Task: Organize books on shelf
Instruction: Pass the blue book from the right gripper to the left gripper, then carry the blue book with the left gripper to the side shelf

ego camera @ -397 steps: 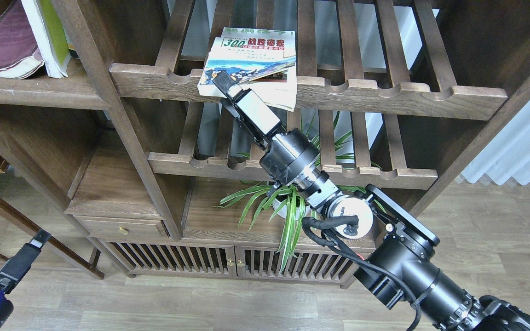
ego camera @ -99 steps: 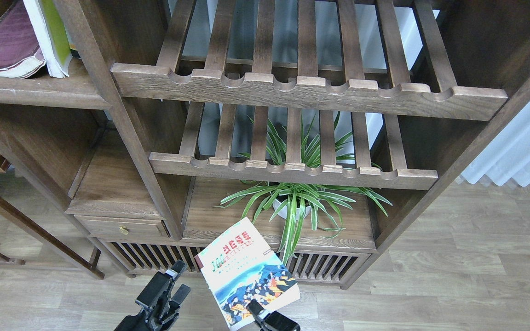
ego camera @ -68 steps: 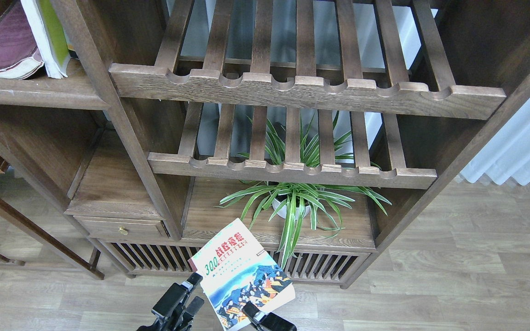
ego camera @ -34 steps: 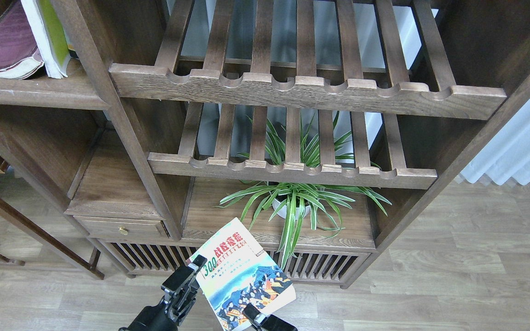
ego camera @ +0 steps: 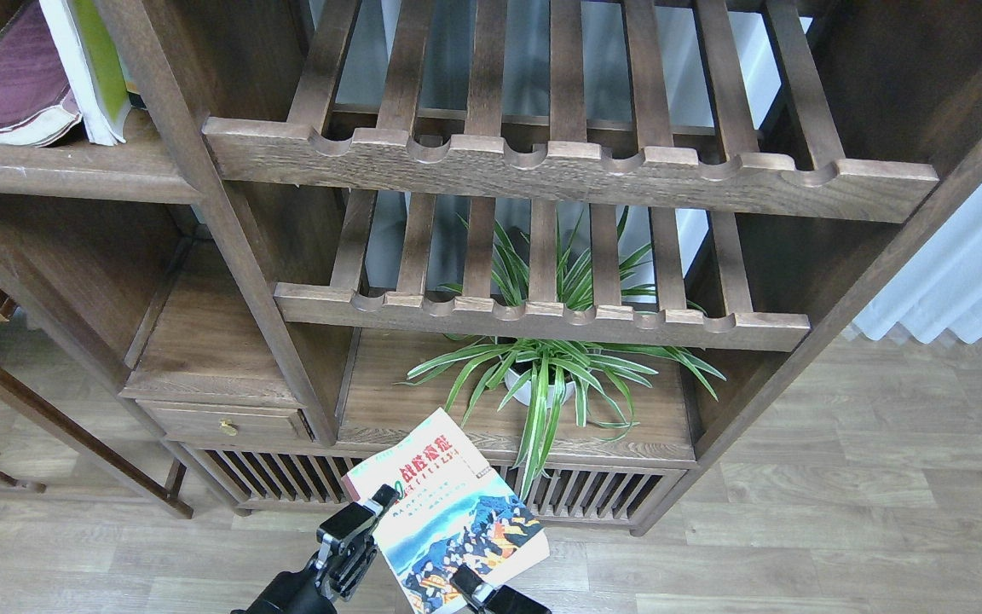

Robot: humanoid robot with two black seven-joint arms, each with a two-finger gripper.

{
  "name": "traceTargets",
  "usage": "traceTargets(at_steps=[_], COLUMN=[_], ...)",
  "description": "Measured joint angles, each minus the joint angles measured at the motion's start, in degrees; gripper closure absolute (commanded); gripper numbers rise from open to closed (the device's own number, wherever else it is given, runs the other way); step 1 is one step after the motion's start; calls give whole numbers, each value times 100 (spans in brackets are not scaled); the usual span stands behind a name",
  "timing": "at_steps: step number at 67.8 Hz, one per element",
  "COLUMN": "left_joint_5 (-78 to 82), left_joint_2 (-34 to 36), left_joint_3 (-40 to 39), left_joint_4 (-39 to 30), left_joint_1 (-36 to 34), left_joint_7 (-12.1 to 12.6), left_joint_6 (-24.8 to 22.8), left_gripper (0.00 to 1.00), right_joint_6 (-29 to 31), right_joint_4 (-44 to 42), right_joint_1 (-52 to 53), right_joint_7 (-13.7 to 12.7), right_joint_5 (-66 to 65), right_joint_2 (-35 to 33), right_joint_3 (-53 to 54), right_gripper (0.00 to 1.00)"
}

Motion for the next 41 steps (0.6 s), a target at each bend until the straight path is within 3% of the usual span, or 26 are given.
traceTargets(at_steps=[5, 16, 25, 33, 41], left_joint_5=[0, 54, 183, 236, 398], left_joint_2=[0, 2, 8, 207, 656], left_joint_3=[-28, -462, -913, -1212, -1895], left_joint_4=[-33, -121, -490, -1035, -1742], left_joint_1=[15, 59, 217, 432, 780], left_joint_7=[0, -17, 8, 20, 203], left_joint_6=[0, 0, 0, 0, 0], left_gripper=[94, 94, 94, 94, 94], right_joint_6=[0, 0, 1, -1, -1], right_joint_4=[-8, -24, -166, -355, -585], right_joint_1=[0, 1, 101, 249, 358], right_joint_7=[0, 1, -1, -200, -208], right_joint_5=[-11, -139, -187, -199, -164], right_joint_2=[9, 41, 52, 37, 4], right_joint_3=[0, 0, 0, -3, -104], right_gripper=[52, 16, 6, 2, 2])
